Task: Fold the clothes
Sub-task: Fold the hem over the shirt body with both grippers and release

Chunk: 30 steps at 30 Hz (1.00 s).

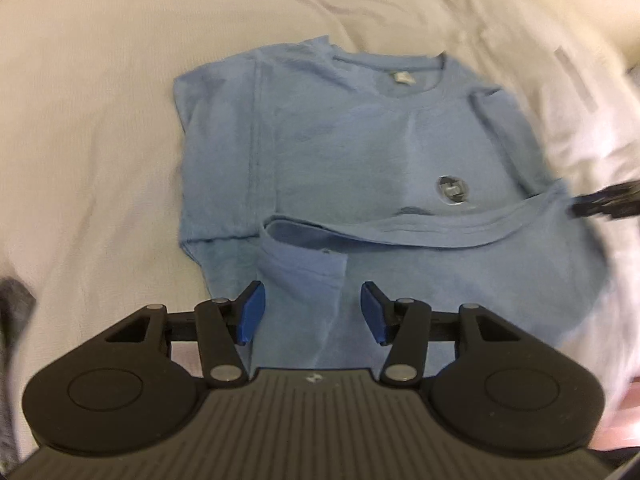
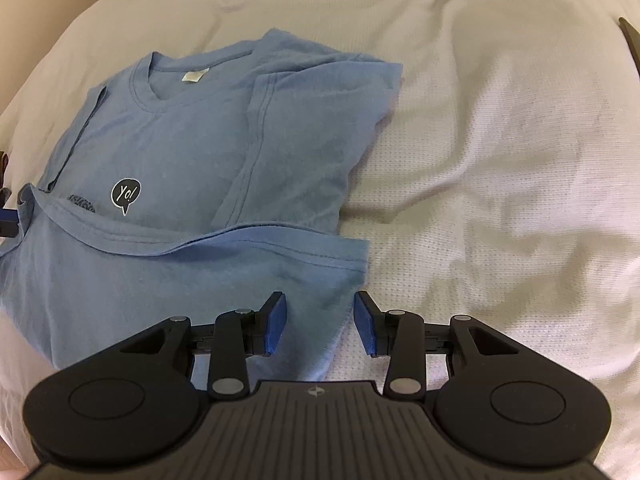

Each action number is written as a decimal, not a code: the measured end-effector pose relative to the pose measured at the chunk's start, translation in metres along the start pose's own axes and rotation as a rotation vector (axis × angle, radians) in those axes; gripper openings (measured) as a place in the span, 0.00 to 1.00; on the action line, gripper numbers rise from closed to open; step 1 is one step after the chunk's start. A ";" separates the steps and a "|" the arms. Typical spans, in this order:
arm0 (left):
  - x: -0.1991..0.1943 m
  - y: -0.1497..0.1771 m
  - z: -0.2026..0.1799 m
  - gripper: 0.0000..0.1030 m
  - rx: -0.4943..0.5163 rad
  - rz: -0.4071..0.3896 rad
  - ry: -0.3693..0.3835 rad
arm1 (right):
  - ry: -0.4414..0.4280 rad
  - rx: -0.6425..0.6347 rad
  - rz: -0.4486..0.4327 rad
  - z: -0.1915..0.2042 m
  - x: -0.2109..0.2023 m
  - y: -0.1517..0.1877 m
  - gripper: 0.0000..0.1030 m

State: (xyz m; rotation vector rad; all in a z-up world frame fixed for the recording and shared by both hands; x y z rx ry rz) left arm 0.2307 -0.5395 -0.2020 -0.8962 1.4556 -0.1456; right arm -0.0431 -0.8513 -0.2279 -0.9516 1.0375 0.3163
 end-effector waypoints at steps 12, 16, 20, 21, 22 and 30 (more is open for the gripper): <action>-0.009 -0.002 -0.012 0.00 0.117 -0.041 -0.156 | 0.013 0.030 -0.030 -0.006 0.000 0.000 0.39; -0.017 -0.005 0.003 0.00 0.031 -0.056 -0.113 | 0.009 0.045 -0.041 -0.008 0.002 0.000 0.39; -0.022 -0.007 0.023 0.00 -0.025 -0.064 -0.076 | -0.006 0.098 -0.052 -0.013 0.008 -0.001 0.39; -0.024 -0.008 0.025 0.00 -0.019 -0.067 -0.067 | -0.012 0.117 -0.053 -0.015 0.008 -0.002 0.34; -0.027 -0.008 0.027 0.00 -0.012 -0.071 -0.058 | -0.017 0.135 -0.057 -0.017 0.007 -0.003 0.28; -0.081 -0.035 0.036 0.00 0.059 -0.168 0.067 | -0.011 0.127 -0.106 -0.013 -0.037 -0.011 0.00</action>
Point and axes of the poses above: each gripper's, at about its wrist camera, not at the fingertips, and x roughly the way its jaws point, z to its left, y to its underside, the point moved 6 cm from there along x, roughly the way its jaws point, and after that the axes turned 12 degrees about -z, right-handed, at the moved point
